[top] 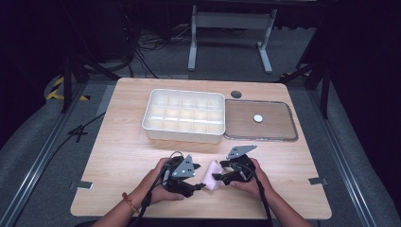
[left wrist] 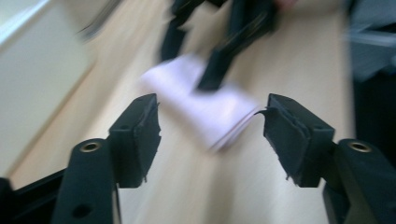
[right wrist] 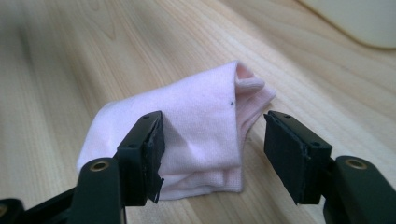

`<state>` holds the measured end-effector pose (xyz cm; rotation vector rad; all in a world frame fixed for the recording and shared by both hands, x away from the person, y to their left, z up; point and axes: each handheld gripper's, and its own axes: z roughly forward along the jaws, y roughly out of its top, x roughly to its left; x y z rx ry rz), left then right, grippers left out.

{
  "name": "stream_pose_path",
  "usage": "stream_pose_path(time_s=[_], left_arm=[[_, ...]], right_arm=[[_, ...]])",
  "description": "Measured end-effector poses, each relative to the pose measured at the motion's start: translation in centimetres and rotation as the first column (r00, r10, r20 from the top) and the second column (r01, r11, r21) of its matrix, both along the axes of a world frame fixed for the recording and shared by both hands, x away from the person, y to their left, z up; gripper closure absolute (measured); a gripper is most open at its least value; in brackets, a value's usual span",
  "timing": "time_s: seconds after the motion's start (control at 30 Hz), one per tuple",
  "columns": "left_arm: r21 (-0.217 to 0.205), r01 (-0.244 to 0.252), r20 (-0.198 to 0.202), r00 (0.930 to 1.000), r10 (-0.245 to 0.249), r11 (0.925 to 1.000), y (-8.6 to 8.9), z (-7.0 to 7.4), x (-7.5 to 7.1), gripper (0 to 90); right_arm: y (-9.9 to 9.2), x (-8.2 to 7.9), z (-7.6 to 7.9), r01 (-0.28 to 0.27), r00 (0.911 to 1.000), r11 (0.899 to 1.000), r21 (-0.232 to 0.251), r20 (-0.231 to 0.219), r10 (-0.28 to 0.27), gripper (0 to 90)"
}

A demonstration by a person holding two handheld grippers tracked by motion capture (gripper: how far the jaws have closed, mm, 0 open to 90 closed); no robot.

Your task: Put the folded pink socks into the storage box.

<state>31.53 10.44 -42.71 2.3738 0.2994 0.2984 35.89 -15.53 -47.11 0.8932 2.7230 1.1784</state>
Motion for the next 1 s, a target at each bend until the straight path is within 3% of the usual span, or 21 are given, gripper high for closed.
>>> stream_pose_path(time_s=[0.03, 0.1, 0.2, 0.33, 0.5, 0.63, 0.77, 1.0], left_arm=[[0.031, -0.015, 0.011, 0.9998, 0.014, 0.9994, 0.6, -0.4, 0.1, 32.2], [0.073, -0.045, 0.005, 0.9990, 0.045, 0.9963, 2.1, -1.2, 0.2, 29.6], [0.107, -0.115, -0.029, 0.9925, 0.119, 0.9876, 4.3, -2.6, 0.8, 28.0], [0.132, -0.153, -0.066, 0.9845, 0.162, 0.9795, 6.2, -3.6, 1.4, 25.1], [0.022, -0.219, -0.160, 0.9624, 0.219, 0.9755, 8.7, -4.9, 2.4, 20.7], [-0.005, -0.227, -0.150, 0.9631, 0.223, 0.9740, 8.7, -5.2, 2.5, 15.9], [-0.032, -0.225, -0.140, 0.9659, 0.218, 0.9739, 8.8, -5.5, 2.5, 14.8], [-0.043, -0.224, -0.136, 0.9669, 0.216, 0.9737, 8.8, -5.6, 2.5, 14.6]], right_arm=[[-0.1, 0.2, -0.1, -0.006, 0.9994, 1.000, 0.018, -0.035, 0.006, 41.0], [0.0, 0.2, -0.1, -0.016, 0.9991, 1.000, 0.017, -0.038, 0.017, 47.0], [0.2, 0.3, -0.1, -0.040, 0.9975, 0.999, 0.032, -0.057, 0.042, 49.4], [0.2, 0.5, -0.1, -0.052, 0.9956, 0.998, 0.035, -0.076, 0.055, 53.4], [0.1, 0.6, -0.2, -0.062, 0.9928, 0.997, 0.056, -0.099, 0.068, 62.4], [0.2, 0.4, -0.2, -0.078, 0.9912, 0.995, 0.070, -0.101, 0.084, 70.8], [0.3, 0.2, 0.0, -0.082, 0.9918, 0.994, 0.067, -0.093, 0.088, 72.4], [0.0, -0.6, 1.1, -0.102, 0.9943, 0.993, 0.060, -0.024, 0.104, 73.1]])
